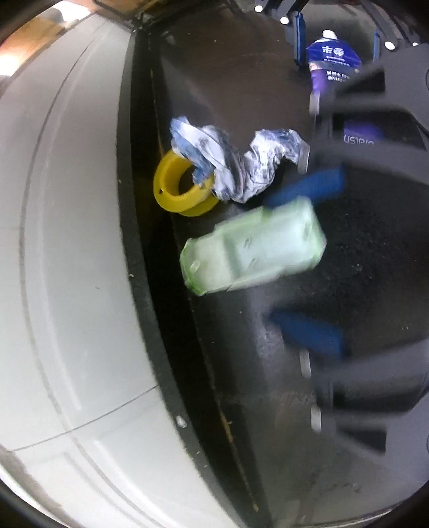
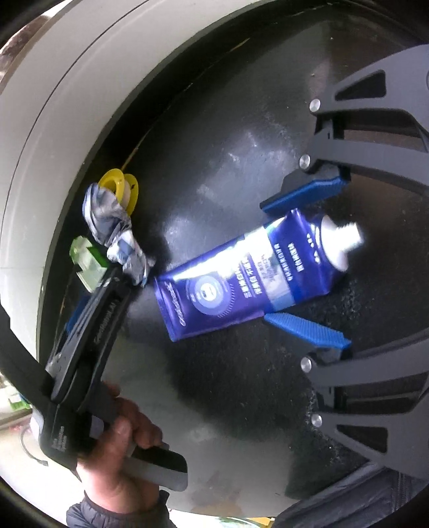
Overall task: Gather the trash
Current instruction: 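Grasp the green plastic tray with the left tool while the right tool grasps the blue toothpaste tube, then carry the tray and toothpaste tube to the floor bin and open both tools, then swing both open tools back over the countertop, then grasp the crumpled foil with the left tool while the right tool grasps the yellow tape roll, then carry the foil and tape roll to the floor bin and open both tools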
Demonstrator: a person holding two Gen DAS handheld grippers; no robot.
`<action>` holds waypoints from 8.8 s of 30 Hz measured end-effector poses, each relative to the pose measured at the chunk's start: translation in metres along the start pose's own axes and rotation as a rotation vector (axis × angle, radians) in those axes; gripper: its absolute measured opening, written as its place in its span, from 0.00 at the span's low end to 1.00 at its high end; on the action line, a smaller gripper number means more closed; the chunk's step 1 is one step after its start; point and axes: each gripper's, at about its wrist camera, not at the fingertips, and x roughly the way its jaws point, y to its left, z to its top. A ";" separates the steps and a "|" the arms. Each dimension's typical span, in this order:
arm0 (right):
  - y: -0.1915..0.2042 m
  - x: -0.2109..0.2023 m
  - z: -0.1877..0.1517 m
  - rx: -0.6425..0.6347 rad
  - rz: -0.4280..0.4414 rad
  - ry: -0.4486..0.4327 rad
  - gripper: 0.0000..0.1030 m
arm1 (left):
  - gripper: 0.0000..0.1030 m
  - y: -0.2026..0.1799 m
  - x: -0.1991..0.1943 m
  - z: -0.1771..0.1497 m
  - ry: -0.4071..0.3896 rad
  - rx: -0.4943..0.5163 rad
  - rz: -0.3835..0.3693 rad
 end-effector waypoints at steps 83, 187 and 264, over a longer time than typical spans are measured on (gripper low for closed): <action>0.622 -0.038 -0.004 -0.618 0.536 0.102 0.06 | 0.32 0.138 -0.355 -0.652 0.024 -1.083 0.511; -0.116 -0.008 0.014 0.323 -0.014 -0.050 0.84 | 0.66 -0.046 0.011 -0.002 -0.092 0.051 -0.030; 0.394 -0.108 0.031 -0.297 0.287 -0.179 0.53 | 0.30 0.101 -0.333 -0.464 -0.054 -0.745 0.408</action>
